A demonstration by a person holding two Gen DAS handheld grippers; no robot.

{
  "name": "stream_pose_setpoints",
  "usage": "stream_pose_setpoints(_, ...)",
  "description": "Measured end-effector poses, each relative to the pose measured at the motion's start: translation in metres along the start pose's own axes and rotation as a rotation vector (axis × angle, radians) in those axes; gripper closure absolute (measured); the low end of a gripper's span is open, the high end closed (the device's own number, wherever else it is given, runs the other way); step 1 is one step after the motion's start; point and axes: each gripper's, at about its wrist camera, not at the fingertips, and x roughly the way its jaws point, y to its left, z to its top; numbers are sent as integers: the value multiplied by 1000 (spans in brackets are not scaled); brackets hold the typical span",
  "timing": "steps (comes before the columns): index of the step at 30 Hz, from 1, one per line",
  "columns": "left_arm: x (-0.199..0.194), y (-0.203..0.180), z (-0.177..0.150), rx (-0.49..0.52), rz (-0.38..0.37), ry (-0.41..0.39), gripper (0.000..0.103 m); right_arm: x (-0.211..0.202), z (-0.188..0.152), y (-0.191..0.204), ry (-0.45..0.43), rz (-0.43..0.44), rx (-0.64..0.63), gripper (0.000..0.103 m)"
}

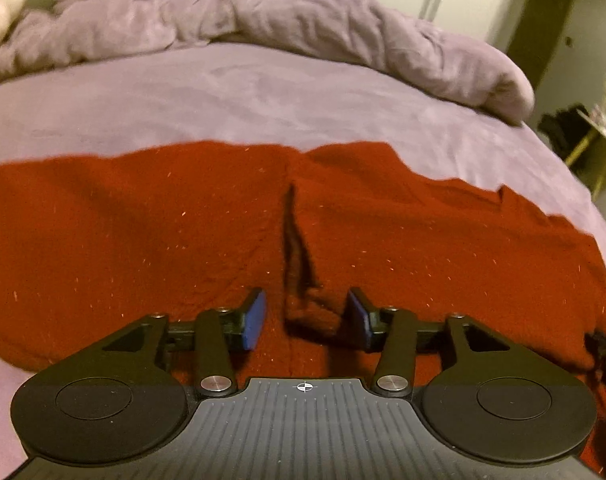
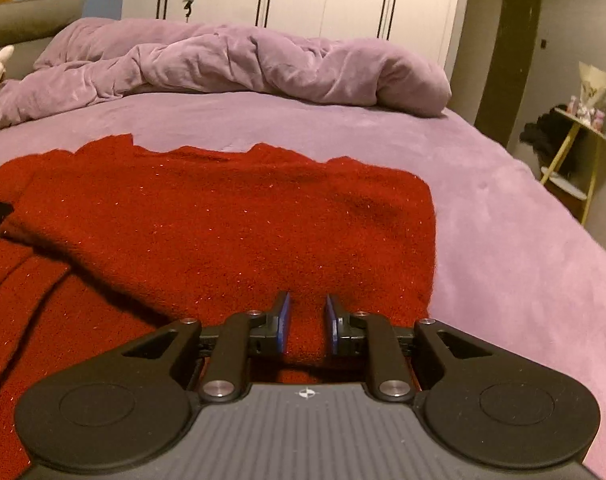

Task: Fold small clothes
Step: 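Open the left tool and release the folded side, then grasp the other sleeve cuff near the plush bunny with the left tool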

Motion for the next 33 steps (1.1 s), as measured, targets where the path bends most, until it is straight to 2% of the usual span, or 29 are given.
stream_pose_setpoints(2,2,2,0,-16,8,-2,47,0,-3,6,-6,-19,-29,85)
stream_pose_setpoints(7,-2,-8,1,39,68,-1,39,-1,-5,15,-7,-55,-79,85)
stream_pose_setpoints(11,-30,9,5,-19,68,-6,29,-2,1,22,22,-86,-115,83)
stream_pose_setpoints(12,-39,18,5,-33,67,-16,28,-4,5,26,42,-106,-129,82)
stream_pose_setpoints(14,-61,44,4,-68,52,-49,17,-18,14,32,67,-141,-123,75)
stream_pose_setpoints(15,-71,61,3,-89,49,-67,12,-28,15,32,63,-127,-93,72)
stream_pose_setpoints(16,-83,82,1,-114,60,-87,8,-41,14,31,54,-97,-49,64)
stream_pose_setpoints(17,-93,102,-1,-136,83,-108,8,-58,10,29,49,-52,4,57)
stream_pose_setpoints(19,-106,145,-4,-182,165,-128,8,-82,-2,28,54,16,72,52)
stream_pose_setpoints(21,-114,190,-7,-279,245,-136,9,-102,-16,30,76,65,120,50)
stream_pose_setpoints(22,-118,217,-9,-363,277,-143,12,-110,-23,32,86,81,134,50)
stream_pose_setpoints(25,-125,281,-17,-608,299,-190,18,-127,-37,40,117,106,170,50)
stream_pose_setpoints(28,-124,331,-28,-817,252,-236,32,-138,-41,45,122,122,199,50)
stream_pose_setpoints(30,-126,353,-32,-910,193,-293,34,-140,-40,49,119,123,187,50)
stream_pose_setpoints(33,-122,375,-34,-1024,159,-335,52,-140,-40,54,135,111,165,50)
